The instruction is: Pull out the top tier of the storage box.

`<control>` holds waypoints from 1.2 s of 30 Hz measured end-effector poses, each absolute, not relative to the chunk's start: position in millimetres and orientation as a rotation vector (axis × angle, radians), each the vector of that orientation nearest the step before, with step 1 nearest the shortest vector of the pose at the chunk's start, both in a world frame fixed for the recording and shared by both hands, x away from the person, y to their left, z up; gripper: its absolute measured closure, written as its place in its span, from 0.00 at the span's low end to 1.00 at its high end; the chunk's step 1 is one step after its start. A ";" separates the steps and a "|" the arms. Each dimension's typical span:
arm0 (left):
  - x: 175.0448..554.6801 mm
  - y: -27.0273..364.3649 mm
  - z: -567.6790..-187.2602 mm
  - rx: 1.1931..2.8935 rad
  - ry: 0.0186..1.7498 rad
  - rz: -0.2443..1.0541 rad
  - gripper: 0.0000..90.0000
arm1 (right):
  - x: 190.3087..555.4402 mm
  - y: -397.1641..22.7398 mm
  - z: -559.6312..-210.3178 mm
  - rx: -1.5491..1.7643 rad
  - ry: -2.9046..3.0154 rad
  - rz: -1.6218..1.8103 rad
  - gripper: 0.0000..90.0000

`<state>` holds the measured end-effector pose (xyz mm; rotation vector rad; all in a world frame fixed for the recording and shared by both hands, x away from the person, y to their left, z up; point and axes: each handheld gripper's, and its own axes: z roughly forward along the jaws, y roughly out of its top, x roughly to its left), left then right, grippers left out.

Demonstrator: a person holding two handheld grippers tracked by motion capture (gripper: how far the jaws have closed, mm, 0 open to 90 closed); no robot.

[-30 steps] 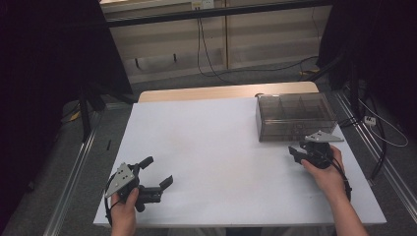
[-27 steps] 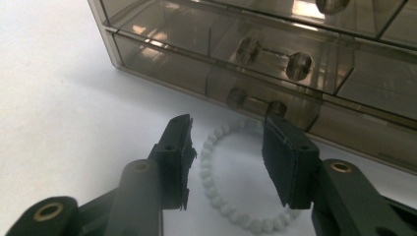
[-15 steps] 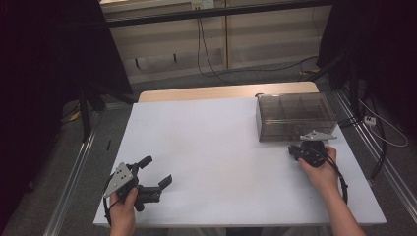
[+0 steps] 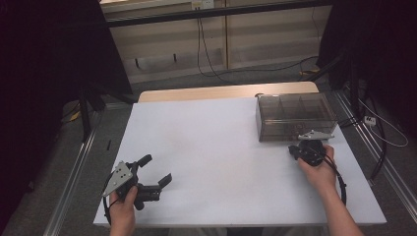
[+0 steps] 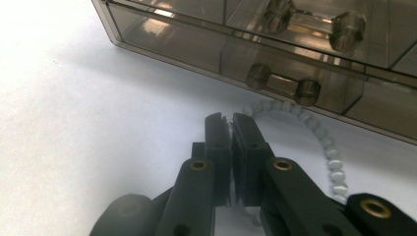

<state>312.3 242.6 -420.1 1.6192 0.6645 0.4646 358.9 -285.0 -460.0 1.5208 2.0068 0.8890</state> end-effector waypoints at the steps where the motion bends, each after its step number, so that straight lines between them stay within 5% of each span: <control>1: 312.4 241.7 -420.7 1.624 0.662 0.460 0.02 | 358.9 -284.6 -459.2 1.518 2.009 0.884 0.98; 24: 309.8 241.7 -421.1 1.618 0.672 0.453 0.02 | 338.7 -263.1 -381.8 1.335 2.022 1.130 0.98; 36: 310.2 239.4 -422.1 1.633 0.659 0.451 0.02 | 338.4 -232.7 -374.1 1.270 2.065 1.249 0.98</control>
